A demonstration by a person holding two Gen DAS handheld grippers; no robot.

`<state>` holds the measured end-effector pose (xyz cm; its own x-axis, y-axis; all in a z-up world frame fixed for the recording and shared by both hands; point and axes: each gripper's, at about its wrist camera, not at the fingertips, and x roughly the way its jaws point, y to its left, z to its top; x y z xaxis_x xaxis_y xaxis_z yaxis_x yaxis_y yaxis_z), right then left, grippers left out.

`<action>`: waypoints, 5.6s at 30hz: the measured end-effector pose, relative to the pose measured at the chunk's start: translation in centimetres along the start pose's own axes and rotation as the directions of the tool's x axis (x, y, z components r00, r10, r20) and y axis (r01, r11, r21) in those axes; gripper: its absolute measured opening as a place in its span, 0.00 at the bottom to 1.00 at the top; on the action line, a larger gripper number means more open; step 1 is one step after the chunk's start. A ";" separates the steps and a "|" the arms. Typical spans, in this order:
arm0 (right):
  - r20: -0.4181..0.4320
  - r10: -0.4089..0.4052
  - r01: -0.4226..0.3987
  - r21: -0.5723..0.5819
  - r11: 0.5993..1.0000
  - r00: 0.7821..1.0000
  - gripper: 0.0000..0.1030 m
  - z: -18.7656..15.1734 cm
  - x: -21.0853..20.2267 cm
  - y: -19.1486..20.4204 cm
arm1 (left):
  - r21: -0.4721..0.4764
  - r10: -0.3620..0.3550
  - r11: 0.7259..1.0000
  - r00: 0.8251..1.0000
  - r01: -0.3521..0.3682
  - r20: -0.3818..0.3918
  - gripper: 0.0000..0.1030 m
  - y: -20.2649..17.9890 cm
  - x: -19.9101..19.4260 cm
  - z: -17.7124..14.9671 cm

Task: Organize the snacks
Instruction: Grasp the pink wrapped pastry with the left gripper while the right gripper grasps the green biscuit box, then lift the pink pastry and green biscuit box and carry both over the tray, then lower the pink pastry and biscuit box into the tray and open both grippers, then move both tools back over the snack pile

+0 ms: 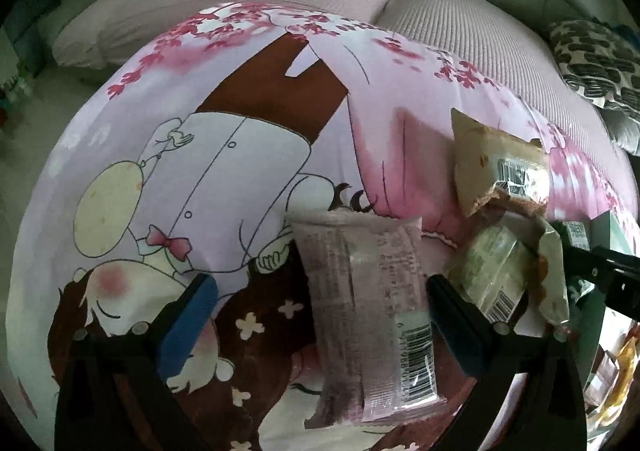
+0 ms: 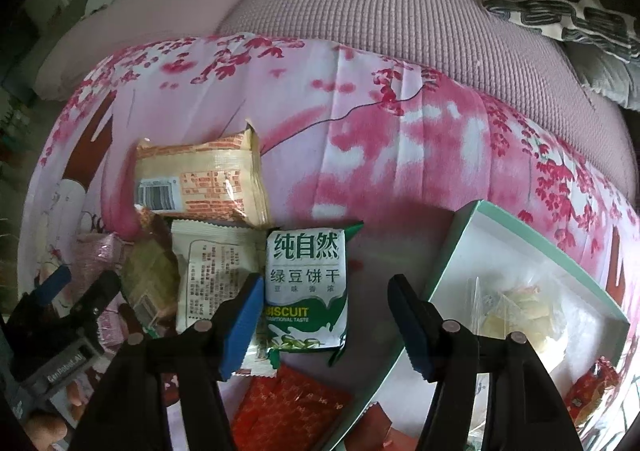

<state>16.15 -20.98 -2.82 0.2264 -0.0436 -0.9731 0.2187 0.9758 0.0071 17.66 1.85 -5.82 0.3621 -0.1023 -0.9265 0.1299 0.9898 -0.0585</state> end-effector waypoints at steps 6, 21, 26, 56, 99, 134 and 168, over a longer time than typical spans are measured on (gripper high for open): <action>-0.037 -0.032 0.031 -0.024 0.999 0.999 0.42 -0.3 1.0 0.1 | 0.002 -0.010 1.000 1.000 0.010 0.006 0.91 0.0 -0.4 -0.1; 0.043 -0.078 0.079 0.000 0.997 0.996 0.41 -0.9 1.3 0.9 | 0.014 -0.162 0.987 0.986 0.161 0.043 0.37 -1.5 -1.8 -0.7; 0.101 -0.040 0.036 0.037 0.999 0.994 0.41 -2.3 -0.1 0.3 | 0.005 -0.189 0.982 0.978 0.190 0.090 0.37 -1.4 -3.5 -0.7; 0.419 -0.053 -0.143 0.421 0.896 0.906 0.41 -15.7 -11.2 -7.7 | 0.207 -0.463 0.881 0.861 0.424 0.208 0.37 -12.1 -12.5 -3.1; 0.374 -0.223 -0.073 0.633 0.770 0.900 0.42 -19.3 -8.7 -20.1 | 0.459 -0.522 0.758 0.853 0.464 0.001 0.38 -26.9 -8.6 -8.8; 0.342 -0.246 -0.021 0.620 0.784 0.907 0.73 -19.4 -10.4 -19.9 | 0.393 -0.448 0.818 0.894 0.420 -0.022 0.74 -24.2 -9.9 -9.1; 0.322 -0.215 0.021 0.512 0.859 0.922 0.74 -18.1 -11.1 -14.8 | 0.125 -0.233 0.968 0.965 0.218 0.121 0.92 -14.6 -8.8 -4.4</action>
<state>-6.75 -31.11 3.68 0.4676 -0.3192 -0.8243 0.6787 0.7270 0.1034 8.56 -11.24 1.55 0.4305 -0.3409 -0.8357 0.3197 0.9235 -0.2121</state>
